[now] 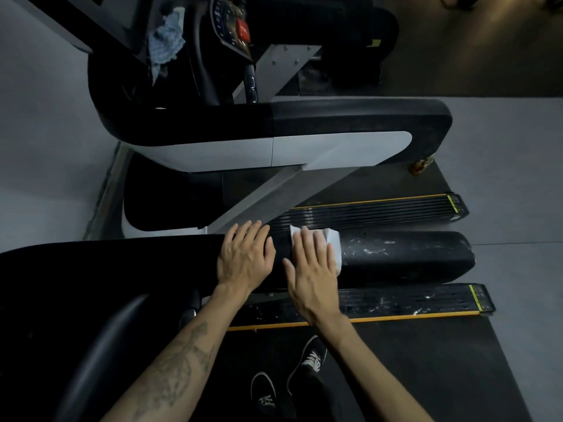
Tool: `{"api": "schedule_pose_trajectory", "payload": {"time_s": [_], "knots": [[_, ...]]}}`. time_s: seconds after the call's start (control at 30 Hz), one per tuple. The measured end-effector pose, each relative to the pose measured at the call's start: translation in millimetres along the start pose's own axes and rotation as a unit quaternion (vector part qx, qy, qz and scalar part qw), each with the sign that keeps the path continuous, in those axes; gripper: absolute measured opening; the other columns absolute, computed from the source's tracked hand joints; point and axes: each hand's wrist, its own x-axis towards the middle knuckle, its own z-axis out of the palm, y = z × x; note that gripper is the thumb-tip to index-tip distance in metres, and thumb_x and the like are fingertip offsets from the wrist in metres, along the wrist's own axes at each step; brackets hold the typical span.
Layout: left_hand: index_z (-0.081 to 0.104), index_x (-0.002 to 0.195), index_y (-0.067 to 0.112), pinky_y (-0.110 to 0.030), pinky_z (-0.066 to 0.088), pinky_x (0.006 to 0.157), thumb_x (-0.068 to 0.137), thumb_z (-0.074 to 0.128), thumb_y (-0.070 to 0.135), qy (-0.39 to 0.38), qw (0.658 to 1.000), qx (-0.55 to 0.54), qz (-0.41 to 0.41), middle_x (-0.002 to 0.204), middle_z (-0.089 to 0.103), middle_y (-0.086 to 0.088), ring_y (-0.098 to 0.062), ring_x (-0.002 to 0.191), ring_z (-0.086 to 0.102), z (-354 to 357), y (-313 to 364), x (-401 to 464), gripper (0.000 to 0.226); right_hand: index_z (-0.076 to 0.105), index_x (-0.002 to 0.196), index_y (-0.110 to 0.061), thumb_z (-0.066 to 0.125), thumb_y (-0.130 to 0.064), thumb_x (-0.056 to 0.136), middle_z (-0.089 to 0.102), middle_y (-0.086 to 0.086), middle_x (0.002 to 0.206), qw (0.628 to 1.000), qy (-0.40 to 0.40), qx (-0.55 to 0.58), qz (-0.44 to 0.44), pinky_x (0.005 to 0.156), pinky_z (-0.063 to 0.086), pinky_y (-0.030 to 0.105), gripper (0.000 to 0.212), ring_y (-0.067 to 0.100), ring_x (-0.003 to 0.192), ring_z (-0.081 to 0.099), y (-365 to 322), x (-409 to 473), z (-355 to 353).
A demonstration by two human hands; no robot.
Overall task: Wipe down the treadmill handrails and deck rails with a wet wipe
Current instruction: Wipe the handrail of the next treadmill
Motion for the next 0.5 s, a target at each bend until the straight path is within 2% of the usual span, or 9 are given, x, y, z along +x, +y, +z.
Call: {"api": "schedule_pose_trajectory", "payload": {"time_s": [0.13, 0.23, 0.33, 0.4, 0.5], "knots": [[0.069, 0.130, 0.008, -0.048, 0.044, 0.112, 0.103, 0.035, 0.032, 0.017, 1.000, 0.003, 0.021, 0.132, 0.069, -0.011, -0.027, 0.126, 0.063, 0.0, -1.5, -1.6, 0.049, 0.029, 0.161, -0.023, 0.019, -0.043, 0.109, 0.036, 0.000, 0.163, 0.998, -0.028, 0.002, -0.065, 0.128, 0.007, 0.040, 0.056, 0.021, 0.155, 0.021, 8.4, 33.8, -13.0], [0.068, 0.132, 0.008, -0.046, 0.046, 0.109, 0.103, 0.040, 0.031, 0.042, 0.998, 0.002, 0.044, 0.132, 0.069, -0.010, -0.027, 0.125, 0.064, 1.4, -3.8, -4.0, 0.046, 0.046, 0.149, -0.026, 0.022, -0.042, 0.110, 0.054, -0.003, 0.145, 0.998, -0.033, -0.028, -0.055, 0.122, 0.019, 0.038, 0.049, 0.019, 0.139, 0.042, 20.4, 49.9, -21.8], [0.069, 0.131, 0.008, -0.046, 0.048, 0.107, 0.102, 0.041, 0.030, 0.059, 0.997, -0.001, 0.049, 0.131, 0.070, -0.009, -0.027, 0.123, 0.065, 3.9, -4.1, -3.3, 0.046, 0.053, 0.138, -0.022, 0.021, -0.042, 0.108, 0.058, -0.002, 0.136, 0.999, -0.008, -0.038, -0.005, 0.120, 0.024, 0.039, 0.048, 0.019, 0.132, 0.045, 18.5, 41.3, -22.0], [0.069, 0.130, 0.008, -0.046, 0.048, 0.106, 0.102, 0.041, 0.030, 0.065, 0.997, -0.001, 0.046, 0.130, 0.071, -0.010, -0.027, 0.123, 0.065, 6.2, -3.9, -2.6, 0.046, 0.053, 0.137, -0.020, 0.019, -0.044, 0.106, 0.056, 0.000, 0.137, 0.999, 0.017, -0.010, 0.028, 0.119, 0.025, 0.041, 0.052, 0.021, 0.133, 0.044, 7.2, 31.3, -18.1], [0.070, 0.129, 0.008, -0.046, 0.048, 0.106, 0.102, 0.041, 0.031, 0.068, 0.997, 0.001, 0.046, 0.129, 0.071, -0.010, -0.027, 0.122, 0.066, 8.5, -4.6, -3.0, 0.046, 0.052, 0.140, -0.021, 0.021, -0.045, 0.103, 0.055, 0.000, 0.140, 0.999, 0.009, 0.046, -0.011, 0.121, 0.023, 0.045, 0.054, 0.023, 0.136, 0.043, -4.2, 33.1, -13.6]]}}
